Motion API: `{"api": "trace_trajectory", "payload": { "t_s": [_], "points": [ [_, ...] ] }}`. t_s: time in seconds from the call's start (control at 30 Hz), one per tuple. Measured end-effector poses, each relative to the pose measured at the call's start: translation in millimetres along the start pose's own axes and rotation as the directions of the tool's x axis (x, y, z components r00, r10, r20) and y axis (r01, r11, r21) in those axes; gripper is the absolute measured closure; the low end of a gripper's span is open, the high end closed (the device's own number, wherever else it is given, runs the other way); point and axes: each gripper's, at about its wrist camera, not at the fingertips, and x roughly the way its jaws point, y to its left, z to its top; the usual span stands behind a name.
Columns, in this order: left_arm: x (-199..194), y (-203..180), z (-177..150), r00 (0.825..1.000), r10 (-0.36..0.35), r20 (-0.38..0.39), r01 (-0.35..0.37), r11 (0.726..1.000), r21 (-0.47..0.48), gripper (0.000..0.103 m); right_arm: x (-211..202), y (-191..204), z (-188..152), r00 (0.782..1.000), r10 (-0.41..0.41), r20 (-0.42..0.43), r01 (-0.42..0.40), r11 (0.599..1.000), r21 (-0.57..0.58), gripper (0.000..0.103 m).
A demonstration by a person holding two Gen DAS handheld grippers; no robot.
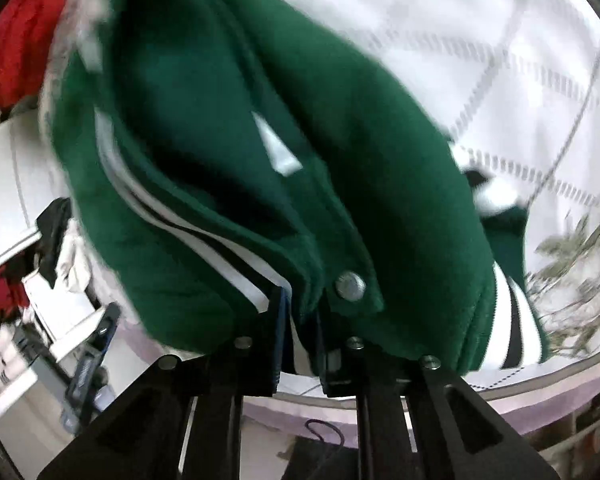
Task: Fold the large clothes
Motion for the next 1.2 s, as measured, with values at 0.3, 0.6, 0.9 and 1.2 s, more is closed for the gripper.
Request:
{"api": "trace_trajectory", "payload": {
  "t_s": [0.3,0.6,0.9,1.2],
  "points": [
    [7.8,-25.8,39.5,0.998,-0.021,0.052,0.02,1.0,0.016,0.012,-51.3,48.0,93.9,0.96,0.114,0.256,-0.094,0.991,-0.09,0.033],
    [23.2,-50.1,43.1,0.999,-0.031,0.028,0.029,0.997,0.076,0.012,-22.4,71.1,123.6,0.951,0.076,0.301,-0.043,0.992,-0.117,0.101],
    [25.7,-52.6,42.3,0.999,-0.035,0.013,0.034,0.997,0.074,0.012,-24.5,69.3,122.7,0.964,-0.011,0.265,0.031,0.997,-0.074,0.082],
    [38.8,-64.3,41.3,1.0,-0.018,0.02,0.015,0.99,0.138,0.012,14.4,26.2,66.5,0.988,-0.086,0.128,0.097,0.992,-0.082,0.077]
  ]
}}
